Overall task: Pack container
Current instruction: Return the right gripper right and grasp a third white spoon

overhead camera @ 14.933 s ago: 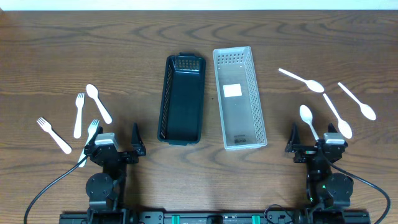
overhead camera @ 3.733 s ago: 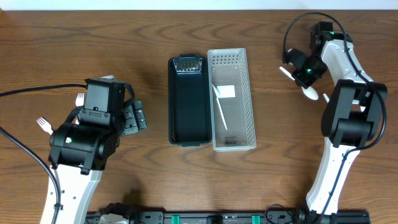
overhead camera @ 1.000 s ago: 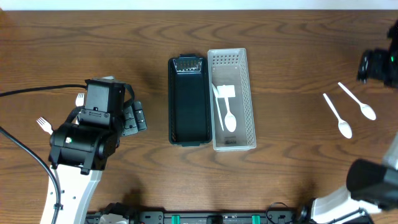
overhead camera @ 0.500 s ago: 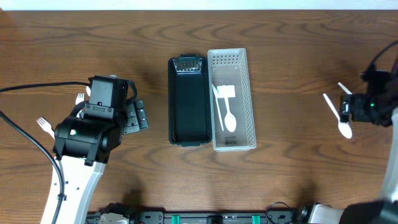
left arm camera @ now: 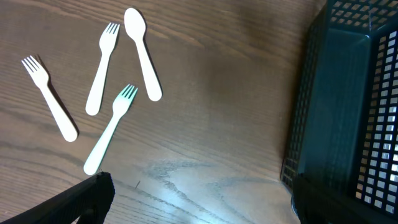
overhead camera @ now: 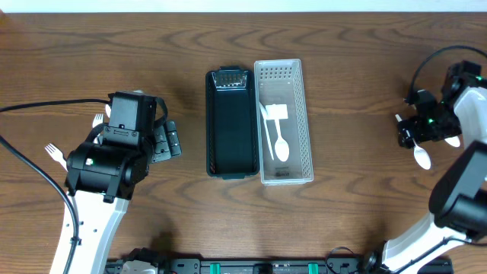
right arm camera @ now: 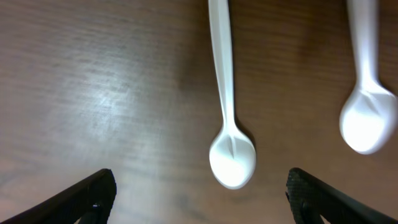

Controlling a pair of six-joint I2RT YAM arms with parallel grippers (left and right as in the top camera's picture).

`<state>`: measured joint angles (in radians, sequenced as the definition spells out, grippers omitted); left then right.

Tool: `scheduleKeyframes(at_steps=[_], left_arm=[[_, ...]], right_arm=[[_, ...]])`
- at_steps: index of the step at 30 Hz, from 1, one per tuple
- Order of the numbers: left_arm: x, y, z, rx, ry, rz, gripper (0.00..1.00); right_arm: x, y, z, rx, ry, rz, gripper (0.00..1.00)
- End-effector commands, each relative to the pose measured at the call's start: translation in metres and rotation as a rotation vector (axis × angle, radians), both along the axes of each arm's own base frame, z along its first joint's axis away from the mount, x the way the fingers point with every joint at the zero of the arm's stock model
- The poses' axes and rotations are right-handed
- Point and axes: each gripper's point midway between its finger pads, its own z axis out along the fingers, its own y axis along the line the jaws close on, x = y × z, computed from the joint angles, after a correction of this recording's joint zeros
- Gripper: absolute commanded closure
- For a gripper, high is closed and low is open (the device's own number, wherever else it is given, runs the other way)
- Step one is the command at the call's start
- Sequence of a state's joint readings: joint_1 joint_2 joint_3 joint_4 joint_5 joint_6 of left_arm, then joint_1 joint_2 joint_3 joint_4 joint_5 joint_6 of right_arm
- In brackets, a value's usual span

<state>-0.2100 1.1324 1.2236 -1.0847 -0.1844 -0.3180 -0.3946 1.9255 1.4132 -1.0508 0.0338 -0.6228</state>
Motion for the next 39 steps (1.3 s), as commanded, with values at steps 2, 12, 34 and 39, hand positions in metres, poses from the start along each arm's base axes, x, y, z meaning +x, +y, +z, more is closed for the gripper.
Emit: scheduleKeyframes(at_steps=[2, 12, 34, 39], left_arm=[[0.003, 0.002, 0.005, 0.002, -0.015, 0.016, 0.06], [0.003, 0.002, 0.005, 0.002, -0.015, 0.016, 0.06], [0.0, 0.002, 0.004, 0.005, -0.003, 0.015, 0.05], [0.0, 0.002, 0.003, 0.005, -0.002, 0.015, 0.05]], right_arm=[[-0.003, -0.001, -0.024, 0.023, 0.052, 0.011, 0.11], [-0.006, -0.013, -0.051, 0.036, 0.083, -0.064, 0.15], [-0.002, -0.009, -0.055, 0.048, 0.068, -0.131, 0.4], [0.002, -0.006, -0.055, 0.045, 0.062, -0.138, 0.59]])
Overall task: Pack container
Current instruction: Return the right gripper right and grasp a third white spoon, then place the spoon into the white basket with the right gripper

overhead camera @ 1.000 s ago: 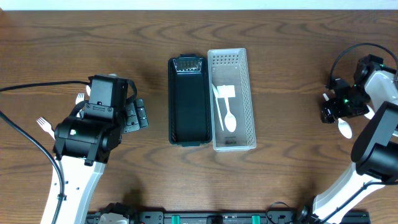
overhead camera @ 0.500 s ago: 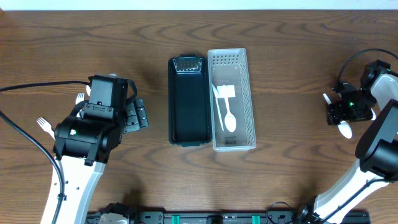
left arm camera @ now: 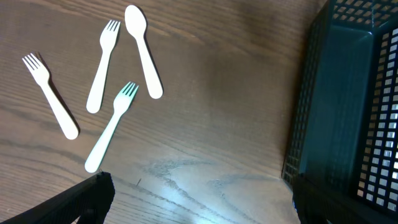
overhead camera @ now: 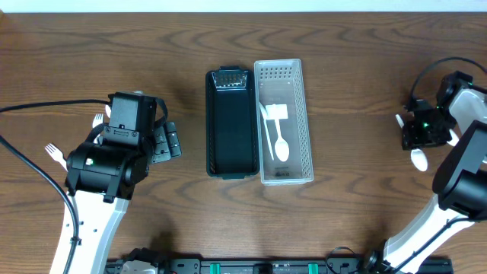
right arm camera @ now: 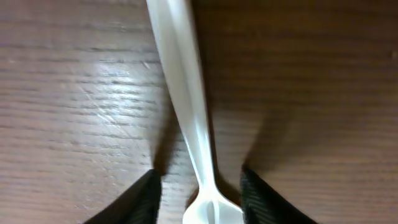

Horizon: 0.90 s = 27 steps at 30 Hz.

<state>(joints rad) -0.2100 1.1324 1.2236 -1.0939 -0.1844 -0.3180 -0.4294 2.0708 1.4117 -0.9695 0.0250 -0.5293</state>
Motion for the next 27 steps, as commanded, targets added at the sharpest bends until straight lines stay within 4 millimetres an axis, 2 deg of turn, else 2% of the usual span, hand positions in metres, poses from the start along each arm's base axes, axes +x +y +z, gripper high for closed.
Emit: scheduleKeyframes(at_steps=[1, 5, 9, 11, 12, 17, 19, 22, 24, 25, 27], left_arm=[[0.002, 0.002, 0.004, 0.003, -0.011, 0.016, 0.06], [0.002, 0.002, 0.004, 0.003, -0.011, 0.015, 0.06], [0.002, 0.002, 0.004, 0.003, -0.011, 0.016, 0.06], [0.002, 0.002, 0.004, 0.003, -0.011, 0.015, 0.06], [0.002, 0.002, 0.004, 0.003, -0.011, 0.015, 0.06], [0.002, 0.002, 0.005, 0.003, -0.013, 0.015, 0.06], [0.002, 0.002, 0.005, 0.002, -0.013, 0.015, 0.06], [0.002, 0.002, 0.005, 0.002, -0.014, 0.015, 0.05], [0.002, 0.002, 0.005, 0.002, -0.014, 0.015, 0.06], [0.002, 0.002, 0.005, 0.002, -0.014, 0.015, 0.06], [0.002, 0.002, 0.005, 0.002, -0.014, 0.015, 0.06]], right_arm=[[0.001, 0.007, -0.005, 0.016, 0.003, -0.015, 0.63], [0.002, 0.007, -0.005, 0.014, -0.001, -0.033, 0.77], [0.004, 0.008, -0.005, 0.02, -0.007, -0.04, 0.84], [0.007, 0.009, -0.005, 0.031, -0.023, -0.073, 0.96], [0.009, 0.009, -0.005, 0.03, -0.03, -0.099, 0.99], [0.023, 0.022, 0.005, 0.029, -0.067, -0.185, 0.99], [0.036, 0.033, 0.023, 0.022, -0.094, -0.17, 0.99], [0.065, 0.058, 0.069, 0.009, -0.179, -0.149, 0.99], [0.083, 0.08, 0.108, 0.006, -0.253, -0.146, 0.99], [0.093, 0.096, 0.134, 0.01, -0.303, -0.143, 0.99], [0.104, 0.123, 0.17, 0.025, -0.379, -0.144, 0.99]])
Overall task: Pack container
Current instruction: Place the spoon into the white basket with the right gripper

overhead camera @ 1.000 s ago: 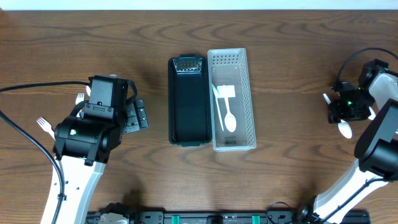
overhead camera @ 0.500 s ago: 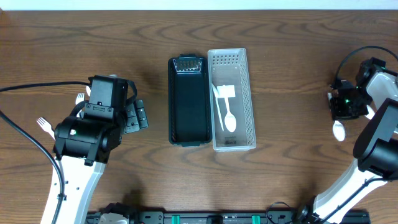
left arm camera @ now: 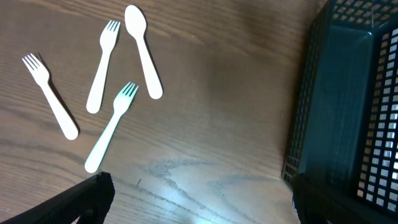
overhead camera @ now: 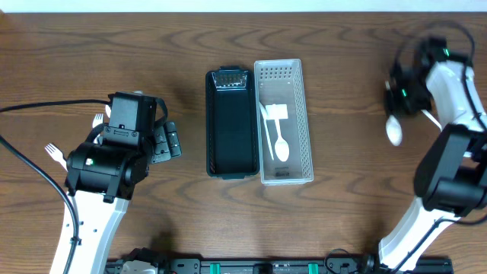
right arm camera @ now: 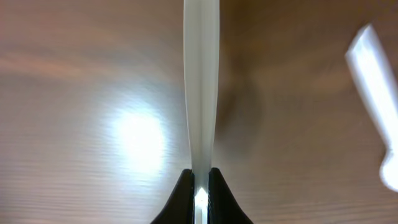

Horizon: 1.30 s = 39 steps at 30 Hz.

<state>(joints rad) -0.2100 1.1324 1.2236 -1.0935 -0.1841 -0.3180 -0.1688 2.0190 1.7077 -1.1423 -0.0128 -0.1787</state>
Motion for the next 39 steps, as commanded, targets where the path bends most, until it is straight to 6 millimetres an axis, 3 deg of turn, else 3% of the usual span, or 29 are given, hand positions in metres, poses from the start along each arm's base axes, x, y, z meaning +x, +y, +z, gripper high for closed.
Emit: scheduleKeyframes(at_steps=[1, 4, 8, 12, 16, 22, 25, 27, 31, 35, 37, 39], left_arm=[[0.002, 0.002, 0.005, 0.003, -0.013, 0.016, 0.06], [0.002, 0.002, 0.005, 0.003, -0.013, 0.016, 0.06], [0.002, 0.002, 0.005, 0.003, -0.013, 0.016, 0.06], [0.002, 0.002, 0.005, 0.003, -0.013, 0.016, 0.06], [0.002, 0.002, 0.005, 0.003, -0.013, 0.016, 0.05], [0.001, 0.002, 0.004, 0.004, -0.009, 0.016, 0.06], [0.001, 0.002, 0.004, 0.004, -0.009, 0.016, 0.06], [0.001, 0.002, 0.004, 0.004, -0.009, 0.016, 0.06], [0.001, 0.002, 0.004, 0.004, -0.009, 0.016, 0.06], [0.001, 0.002, 0.004, 0.004, -0.009, 0.015, 0.06], [0.001, 0.002, 0.004, 0.004, -0.009, 0.015, 0.06], [0.001, 0.002, 0.004, 0.004, -0.009, 0.015, 0.06]], right_arm=[[0.028, 0.051, 0.096, 0.039, -0.243, -0.055, 0.99], [0.033, 0.1, 0.131, 0.093, -0.328, -0.074, 0.99], [0.024, 0.162, 0.134, 0.159, -0.319, -0.082, 0.99], [0.011, 0.21, 0.109, 0.181, -0.248, -0.06, 0.99], [-0.005, 0.246, 0.067, 0.16, -0.144, -0.028, 0.99], [-0.031, 0.269, -0.01, 0.076, 0.044, 0.04, 0.99], [-0.038, 0.272, -0.031, 0.048, 0.093, 0.097, 0.99], [-0.035, 0.274, -0.033, 0.047, 0.085, 0.145, 0.94], [-0.02, 0.277, -0.014, 0.063, 0.02, 0.247, 0.67], [0.001, 0.267, 0.034, 0.077, -0.079, 0.324, 0.59], [0.012, 0.25, 0.066, 0.053, -0.137, 0.348, 0.54], [0.025, 0.219, 0.103, -0.014, -0.21, 0.378, 0.51]])
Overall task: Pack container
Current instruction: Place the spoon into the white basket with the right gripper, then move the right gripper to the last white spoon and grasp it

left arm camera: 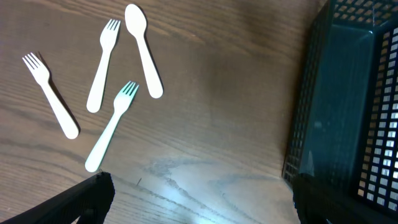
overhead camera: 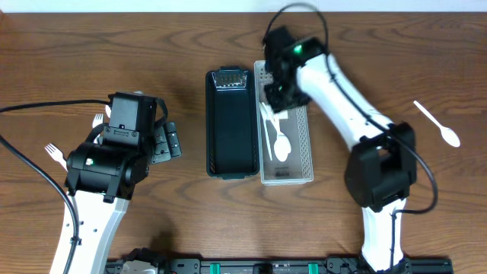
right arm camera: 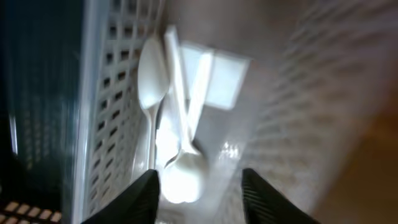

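My right gripper (overhead camera: 280, 93) hangs over the far end of the white basket (overhead camera: 307, 114). In the right wrist view the gripper (right arm camera: 202, 199) is open, and white spoons (right arm camera: 180, 124) lie in the basket below it, one bowl between the fingertips. The black basket (overhead camera: 232, 129) stands against the white one's left side. One white spoon (overhead camera: 437, 122) lies on the table at far right. My left gripper (overhead camera: 166, 141) is open left of the black basket. Its wrist view shows three forks (left arm camera: 102, 68) and a spoon (left arm camera: 143, 53) on the wood.
The black basket's wall (left arm camera: 305, 124) fills the right of the left wrist view. A fork (overhead camera: 53, 154) lies near the table's left edge, beside the left arm. The right arm reaches across the table from the right.
My right gripper was shut on a spoon above the table at far right. Now it is open over the white basket, with the spoon lying inside. The left arm has not moved.
My right gripper first stood open above two spoons at far right. Then its fingers were either side of one spoon's handle, then shut on it above the table. Now that spoon lies in the white basket and one spoon lies at far right.
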Controlling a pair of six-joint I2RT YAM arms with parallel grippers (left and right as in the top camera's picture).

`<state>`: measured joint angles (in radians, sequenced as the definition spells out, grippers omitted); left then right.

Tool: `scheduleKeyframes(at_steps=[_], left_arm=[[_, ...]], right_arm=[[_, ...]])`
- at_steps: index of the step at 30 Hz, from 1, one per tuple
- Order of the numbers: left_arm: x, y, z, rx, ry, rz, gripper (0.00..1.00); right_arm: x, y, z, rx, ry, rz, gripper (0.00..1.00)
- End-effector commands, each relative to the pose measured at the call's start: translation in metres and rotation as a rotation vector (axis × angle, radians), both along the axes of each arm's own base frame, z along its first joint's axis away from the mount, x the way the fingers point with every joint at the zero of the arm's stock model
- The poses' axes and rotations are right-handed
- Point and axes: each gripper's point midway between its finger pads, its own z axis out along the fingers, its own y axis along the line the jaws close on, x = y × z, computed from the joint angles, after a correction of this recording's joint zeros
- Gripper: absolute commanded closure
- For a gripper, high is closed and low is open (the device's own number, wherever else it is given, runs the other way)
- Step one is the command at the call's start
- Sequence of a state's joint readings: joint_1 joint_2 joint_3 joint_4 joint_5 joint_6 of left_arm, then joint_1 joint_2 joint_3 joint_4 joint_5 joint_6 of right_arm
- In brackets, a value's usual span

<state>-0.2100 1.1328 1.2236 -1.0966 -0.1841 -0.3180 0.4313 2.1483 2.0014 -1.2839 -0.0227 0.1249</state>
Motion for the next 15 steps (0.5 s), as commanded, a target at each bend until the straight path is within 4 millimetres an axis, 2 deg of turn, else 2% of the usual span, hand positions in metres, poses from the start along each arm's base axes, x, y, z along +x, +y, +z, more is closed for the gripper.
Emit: scheduleKeyframes(at_steps=[1, 3, 5, 6, 7, 10, 15], left_arm=[[0.002, 0.002, 0.005, 0.003, -0.013, 0.015, 0.06], [0.002, 0.002, 0.005, 0.003, -0.013, 0.015, 0.06], [0.002, 0.002, 0.005, 0.003, -0.013, 0.015, 0.06], [0.002, 0.002, 0.005, 0.003, -0.013, 0.015, 0.06], [0.002, 0.002, 0.005, 0.003, -0.013, 0.015, 0.06], [0.002, 0.002, 0.005, 0.003, -0.013, 0.015, 0.05], [0.002, 0.002, 0.005, 0.003, -0.013, 0.015, 0.06]], right_arm=[[0.031, -0.055, 0.094, -0.07, -0.242, 0.098, 0.5], [0.038, -0.098, 0.127, -0.19, -0.317, 0.123, 0.39], [0.045, -0.154, 0.159, -0.317, -0.395, 0.024, 0.29], [0.046, -0.179, 0.17, -0.358, -0.414, -0.011, 0.25], [0.047, -0.196, 0.174, -0.376, -0.418, -0.021, 0.24], [0.045, -0.252, 0.173, -0.381, -0.392, -0.038, 0.18], [0.039, -0.334, 0.131, -0.294, -0.282, -0.024, 0.17]])
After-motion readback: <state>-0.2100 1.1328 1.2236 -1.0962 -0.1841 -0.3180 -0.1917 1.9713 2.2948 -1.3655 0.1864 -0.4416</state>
